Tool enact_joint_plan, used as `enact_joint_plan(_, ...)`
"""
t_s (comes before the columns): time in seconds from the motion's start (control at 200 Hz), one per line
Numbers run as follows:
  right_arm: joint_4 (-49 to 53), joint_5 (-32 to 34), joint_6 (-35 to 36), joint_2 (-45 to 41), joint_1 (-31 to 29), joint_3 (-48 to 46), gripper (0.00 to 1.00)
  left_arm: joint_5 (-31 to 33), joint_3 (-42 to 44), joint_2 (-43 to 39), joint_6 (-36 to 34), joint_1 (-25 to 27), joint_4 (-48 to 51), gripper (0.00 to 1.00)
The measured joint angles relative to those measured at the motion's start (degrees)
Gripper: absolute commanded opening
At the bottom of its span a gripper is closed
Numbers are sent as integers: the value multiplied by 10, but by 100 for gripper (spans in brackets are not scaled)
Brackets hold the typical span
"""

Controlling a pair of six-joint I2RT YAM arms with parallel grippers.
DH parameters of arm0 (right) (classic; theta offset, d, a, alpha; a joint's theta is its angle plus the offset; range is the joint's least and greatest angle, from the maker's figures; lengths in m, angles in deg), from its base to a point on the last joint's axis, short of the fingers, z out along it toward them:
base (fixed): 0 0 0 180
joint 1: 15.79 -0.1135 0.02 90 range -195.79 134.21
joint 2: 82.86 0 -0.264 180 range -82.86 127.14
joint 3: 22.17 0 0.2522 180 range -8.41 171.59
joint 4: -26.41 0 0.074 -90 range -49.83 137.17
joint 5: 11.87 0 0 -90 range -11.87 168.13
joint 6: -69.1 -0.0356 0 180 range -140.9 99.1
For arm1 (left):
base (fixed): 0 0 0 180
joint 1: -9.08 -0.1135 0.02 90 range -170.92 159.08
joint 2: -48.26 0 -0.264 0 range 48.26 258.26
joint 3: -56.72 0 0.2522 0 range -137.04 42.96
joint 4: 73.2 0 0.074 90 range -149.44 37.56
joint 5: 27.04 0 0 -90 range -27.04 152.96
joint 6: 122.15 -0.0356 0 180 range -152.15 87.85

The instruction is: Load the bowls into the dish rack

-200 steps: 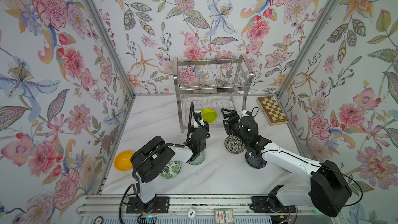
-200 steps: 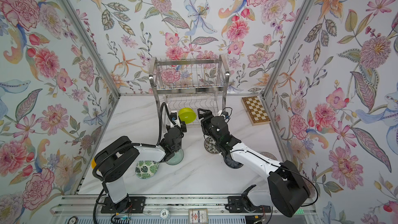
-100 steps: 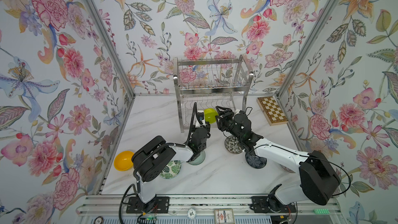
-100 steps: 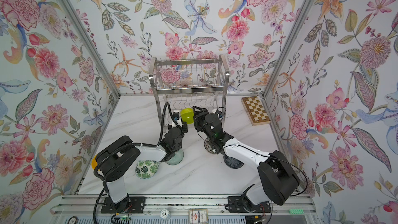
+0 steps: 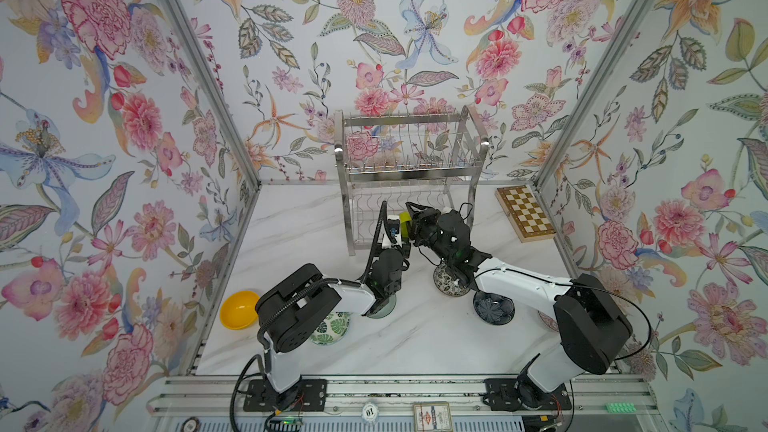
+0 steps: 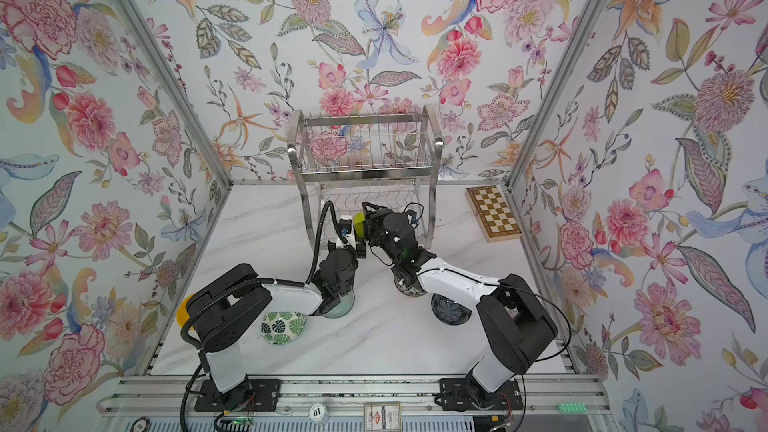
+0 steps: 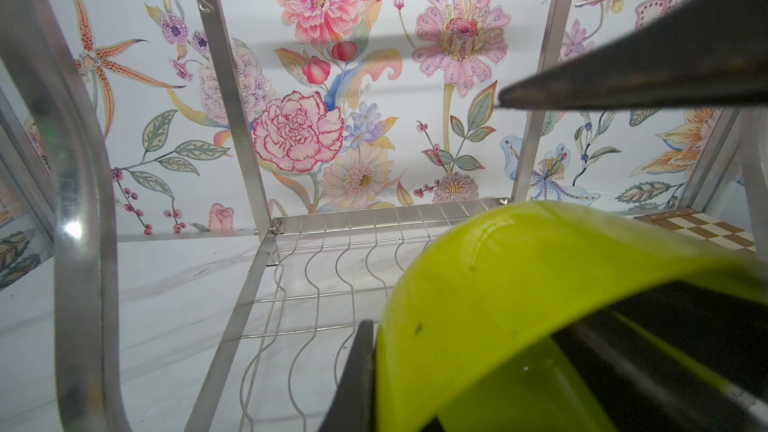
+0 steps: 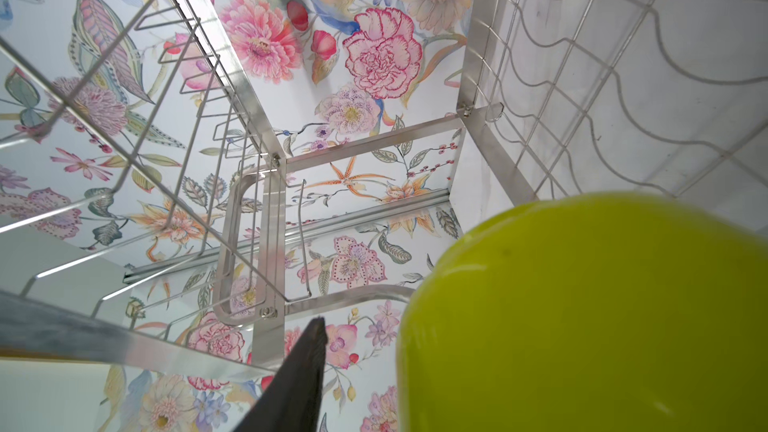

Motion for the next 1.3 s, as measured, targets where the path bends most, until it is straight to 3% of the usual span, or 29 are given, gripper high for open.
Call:
enact_joint_plan(0.2,2,10,4,2,-5,2,6,4,1,0,-1,1,-17,0)
enact_joint_plan(0.27,-1,11,10,2,-7,3,0,7,2,0,3,1,-21,7)
enact_joint_plan(0.385,1,13,32,2,-7,2,0,3,11,-1,2,2,-22,36)
enact_joint_plan(0.415,0,14,40,2,-4,2,0,2,14,-1,7,2,-23,49)
enact_joint_plan(0.5,-7,13,60,2,5,-2,0,-3,27,-5,15,2,-19,74)
enact_joint_plan(0.666,-19,-1,99,2,30,-11,0,-17,50,-29,46,3,-3,98)
enact_joint_plan(0.911,-25,-17,158,-2,49,-30,0,-52,52,-96,105,4,90,99)
enact_joint_plan(1.301,-23,-87,287,-28,87,-36,0,-204,53,-232,218,-39,317,99)
